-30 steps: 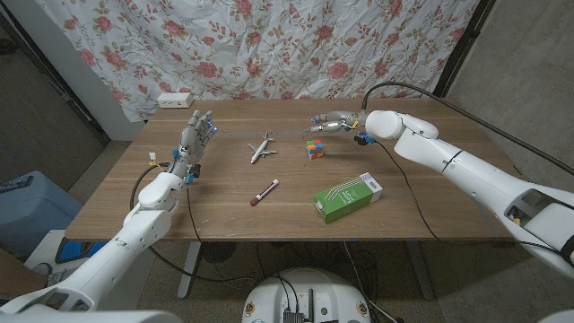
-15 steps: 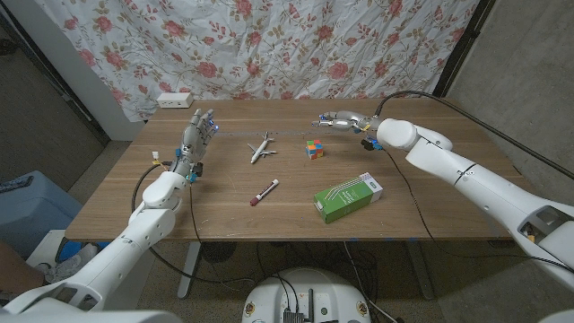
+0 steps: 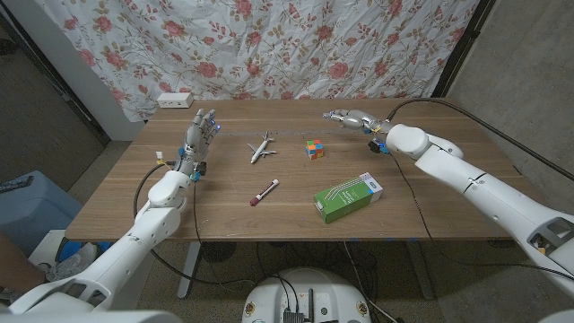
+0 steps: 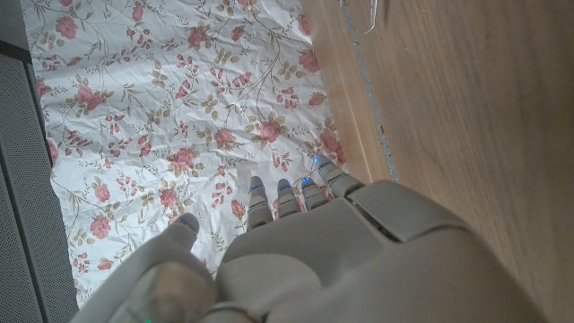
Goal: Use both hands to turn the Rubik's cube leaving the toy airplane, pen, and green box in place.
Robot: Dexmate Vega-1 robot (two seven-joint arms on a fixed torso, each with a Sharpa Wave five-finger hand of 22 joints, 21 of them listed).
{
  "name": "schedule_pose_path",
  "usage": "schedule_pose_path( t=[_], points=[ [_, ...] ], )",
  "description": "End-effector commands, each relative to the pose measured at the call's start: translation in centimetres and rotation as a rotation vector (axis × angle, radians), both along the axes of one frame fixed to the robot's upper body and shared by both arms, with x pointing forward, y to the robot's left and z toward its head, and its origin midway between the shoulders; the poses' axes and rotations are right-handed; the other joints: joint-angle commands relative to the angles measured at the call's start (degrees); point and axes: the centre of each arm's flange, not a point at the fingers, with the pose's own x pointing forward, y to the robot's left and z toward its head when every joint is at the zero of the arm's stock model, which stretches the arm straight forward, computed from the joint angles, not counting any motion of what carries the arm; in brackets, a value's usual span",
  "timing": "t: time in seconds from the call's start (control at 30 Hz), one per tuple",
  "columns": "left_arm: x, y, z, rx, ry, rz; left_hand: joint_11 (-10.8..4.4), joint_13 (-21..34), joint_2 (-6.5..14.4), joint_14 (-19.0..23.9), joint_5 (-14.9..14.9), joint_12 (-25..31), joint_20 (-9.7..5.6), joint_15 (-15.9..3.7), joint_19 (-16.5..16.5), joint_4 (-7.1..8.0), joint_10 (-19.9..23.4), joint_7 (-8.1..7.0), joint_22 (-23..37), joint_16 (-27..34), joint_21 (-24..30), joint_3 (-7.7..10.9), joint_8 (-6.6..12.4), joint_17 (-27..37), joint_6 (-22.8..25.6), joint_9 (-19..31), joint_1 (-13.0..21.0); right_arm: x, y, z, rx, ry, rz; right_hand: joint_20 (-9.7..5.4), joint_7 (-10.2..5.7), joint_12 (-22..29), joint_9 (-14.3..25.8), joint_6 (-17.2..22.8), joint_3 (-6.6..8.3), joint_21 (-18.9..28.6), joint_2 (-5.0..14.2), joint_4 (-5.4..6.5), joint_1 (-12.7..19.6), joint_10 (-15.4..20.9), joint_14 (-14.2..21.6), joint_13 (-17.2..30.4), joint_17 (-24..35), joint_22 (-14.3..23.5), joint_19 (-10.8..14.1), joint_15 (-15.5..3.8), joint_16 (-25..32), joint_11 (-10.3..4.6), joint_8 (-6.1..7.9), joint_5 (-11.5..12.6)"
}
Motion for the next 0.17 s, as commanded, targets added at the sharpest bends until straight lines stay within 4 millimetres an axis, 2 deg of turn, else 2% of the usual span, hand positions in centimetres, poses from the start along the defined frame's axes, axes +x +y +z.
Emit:
schedule_pose_path(
  t=[0.03,0.17],
  points=[
    [0.32,-0.17,0.28,-0.007,-0.010,0.008,0.11,0.02,5.03,0.28,0.32,-0.13,-1.67,-3.09,0.38,-0.09,0.04,0.35,0.16,-0.21,-0.14,0.53,-0.07,-0.05,0.16,0.17,0.48,0.15,-1.91,-1.16,0.122,0.006,-0.003,-0.13,0.38,0.34,0.17,0.85,-0.03,0.29,0.07,0.65,-1.00,0.85,0.77,0.08,0.03,0.10,0.80,0.15,0.25,0.04,0.20,-0.49],
    [0.36,-0.49,0.18,-0.023,-0.018,0.006,0.20,0.02,5.06,0.29,0.32,-0.12,-1.68,-3.11,0.38,-0.11,0.08,0.41,0.16,-0.21,-0.16,0.65,-0.07,-0.05,0.17,0.17,0.51,-0.13,-1.79,-1.41,0.168,0.004,0.027,-0.30,0.28,0.33,0.16,1.25,-0.14,0.08,0.48,0.99,-1.63,1.24,0.47,0.07,-0.04,0.11,0.59,-0.72,0.08,0.36,0.15,-0.79]
  ],
)
